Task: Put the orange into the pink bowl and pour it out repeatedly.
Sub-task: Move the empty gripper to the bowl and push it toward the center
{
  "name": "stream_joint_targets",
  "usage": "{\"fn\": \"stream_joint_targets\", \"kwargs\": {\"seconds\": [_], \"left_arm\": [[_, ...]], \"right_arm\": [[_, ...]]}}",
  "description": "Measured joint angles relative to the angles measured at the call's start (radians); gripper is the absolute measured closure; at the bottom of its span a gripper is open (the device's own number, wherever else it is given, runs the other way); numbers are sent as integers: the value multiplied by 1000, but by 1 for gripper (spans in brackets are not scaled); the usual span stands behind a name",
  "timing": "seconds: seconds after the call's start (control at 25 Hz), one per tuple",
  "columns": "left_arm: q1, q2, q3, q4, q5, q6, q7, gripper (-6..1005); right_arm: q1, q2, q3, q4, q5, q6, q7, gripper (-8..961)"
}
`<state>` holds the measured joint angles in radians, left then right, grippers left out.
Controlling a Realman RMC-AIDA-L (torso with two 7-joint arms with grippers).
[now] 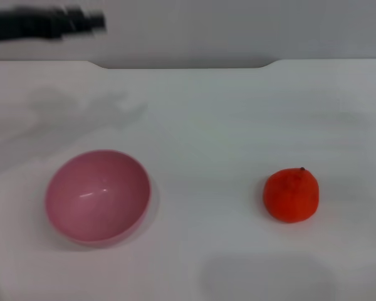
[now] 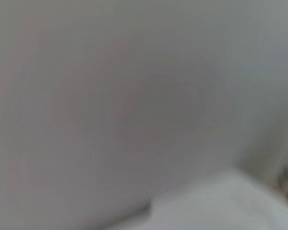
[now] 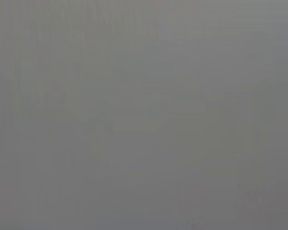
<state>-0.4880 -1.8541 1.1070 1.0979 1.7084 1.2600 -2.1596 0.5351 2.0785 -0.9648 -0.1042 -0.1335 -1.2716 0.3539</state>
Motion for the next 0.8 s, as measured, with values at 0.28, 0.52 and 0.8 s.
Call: {"fn": "stream_joint_targets", "kwargs": {"seconds": [0.28,0.52,0.8], "left_arm": [[-49,-60,-45,181,391,236,-251,380],[-68,-142,-46,293,721,324,-370,393],[-75,-182,-45,295,850,357,-388,408]], "right_arm": [[-3,-4,0,-5,0,5,-6,490],[-3,-6,0,-7,0,6,-7,491],[-3,-8,-7,-11,-7,7,-8,490]]}}
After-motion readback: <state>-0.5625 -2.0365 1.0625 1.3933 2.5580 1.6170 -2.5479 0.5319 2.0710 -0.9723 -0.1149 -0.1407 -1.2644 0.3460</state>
